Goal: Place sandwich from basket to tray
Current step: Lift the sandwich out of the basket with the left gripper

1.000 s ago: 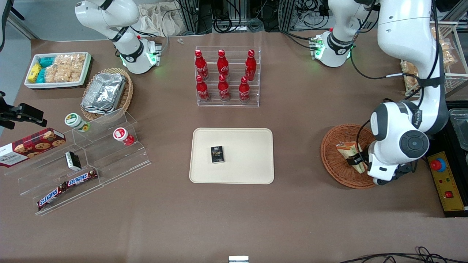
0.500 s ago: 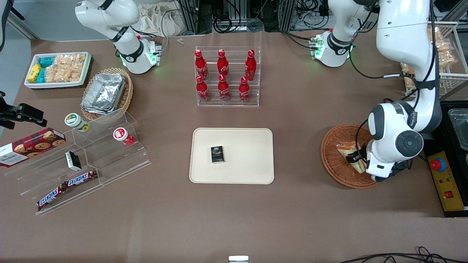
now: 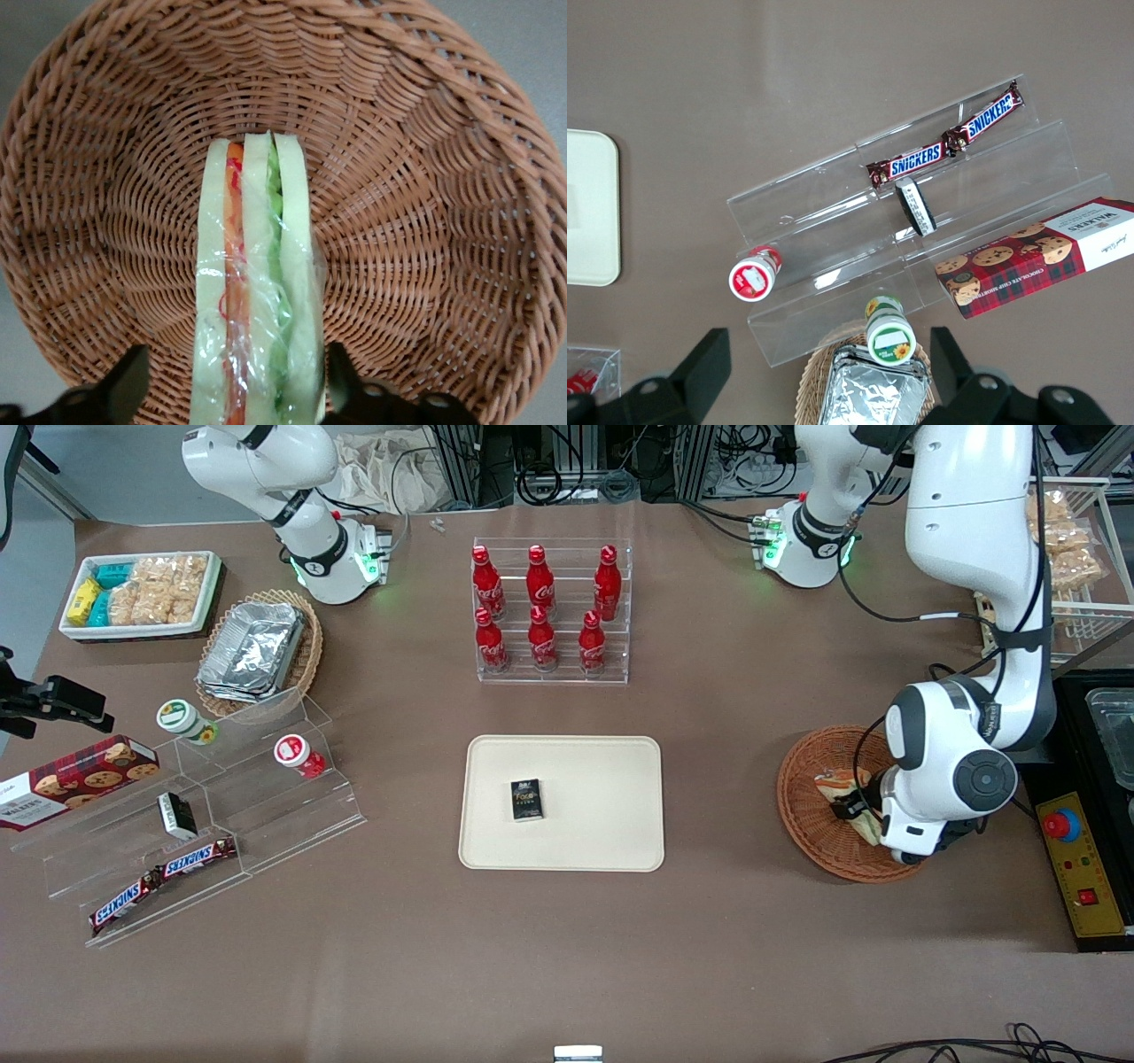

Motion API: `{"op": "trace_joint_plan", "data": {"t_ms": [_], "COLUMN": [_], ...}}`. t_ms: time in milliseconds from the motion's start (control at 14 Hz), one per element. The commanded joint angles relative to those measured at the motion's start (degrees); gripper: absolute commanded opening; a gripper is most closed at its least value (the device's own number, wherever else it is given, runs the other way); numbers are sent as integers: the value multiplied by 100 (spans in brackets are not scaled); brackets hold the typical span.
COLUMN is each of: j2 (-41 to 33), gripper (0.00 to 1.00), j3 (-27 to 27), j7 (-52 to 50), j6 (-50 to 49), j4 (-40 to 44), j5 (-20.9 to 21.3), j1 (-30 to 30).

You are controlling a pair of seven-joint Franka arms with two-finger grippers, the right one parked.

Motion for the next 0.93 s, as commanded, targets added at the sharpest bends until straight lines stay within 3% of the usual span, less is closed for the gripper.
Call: {"op": "trace_joint_plan", "data": {"t_ms": [0,143,357,643,857], "j2": [-33,-69,-182,-60,-51], "gripper": [19,0,0,0,0], "j3": [15,15,32,6,-633], "j7": [-48,-13,84,540,550], "j6": [58,-4,-415,-1681,-1911], "j4": [-5,65,520,2206,2762], "j5": [-81,-72,7,-19,-19], "j1": [-2,-11,-19,-63,-213]}}
